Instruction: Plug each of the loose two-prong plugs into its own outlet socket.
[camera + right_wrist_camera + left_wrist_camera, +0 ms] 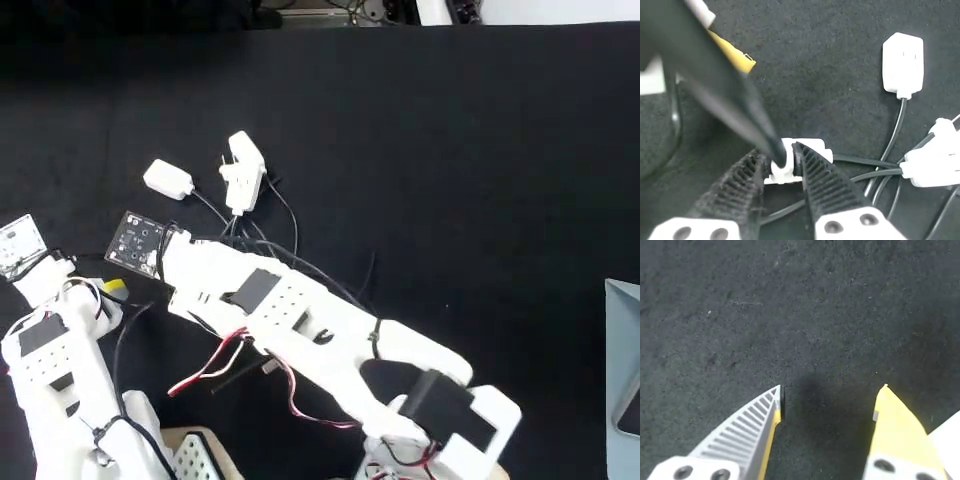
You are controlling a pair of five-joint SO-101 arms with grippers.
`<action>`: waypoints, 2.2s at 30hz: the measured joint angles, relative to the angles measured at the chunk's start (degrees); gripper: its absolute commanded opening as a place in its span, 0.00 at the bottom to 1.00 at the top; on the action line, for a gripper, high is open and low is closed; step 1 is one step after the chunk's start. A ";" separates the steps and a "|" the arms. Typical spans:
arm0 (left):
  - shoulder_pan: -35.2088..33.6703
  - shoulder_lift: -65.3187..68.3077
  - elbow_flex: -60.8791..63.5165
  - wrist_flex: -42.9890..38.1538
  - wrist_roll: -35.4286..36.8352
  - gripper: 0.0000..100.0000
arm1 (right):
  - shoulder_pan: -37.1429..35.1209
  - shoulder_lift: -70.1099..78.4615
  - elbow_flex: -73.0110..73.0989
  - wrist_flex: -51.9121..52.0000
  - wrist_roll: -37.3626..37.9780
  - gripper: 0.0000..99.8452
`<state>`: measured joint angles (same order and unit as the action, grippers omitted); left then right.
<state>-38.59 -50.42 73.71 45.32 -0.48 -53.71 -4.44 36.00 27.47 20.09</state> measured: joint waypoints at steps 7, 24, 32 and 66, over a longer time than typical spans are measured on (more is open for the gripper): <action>0.00 0.00 0.00 0.00 0.00 0.30 | -1.67 3.34 0.00 -1.05 0.00 0.01; 0.00 0.00 0.00 0.00 0.00 0.30 | -0.35 4.04 0.79 -1.41 0.00 0.01; 0.00 0.00 0.79 0.00 0.00 0.30 | -0.35 4.22 0.79 -1.14 0.00 0.01; 0.00 0.00 0.79 0.00 0.00 0.30 | -1.58 -1.85 -9.14 18.73 0.79 0.01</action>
<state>-38.59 -50.42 74.51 45.32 -0.48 -55.30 -6.29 26.86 46.20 20.88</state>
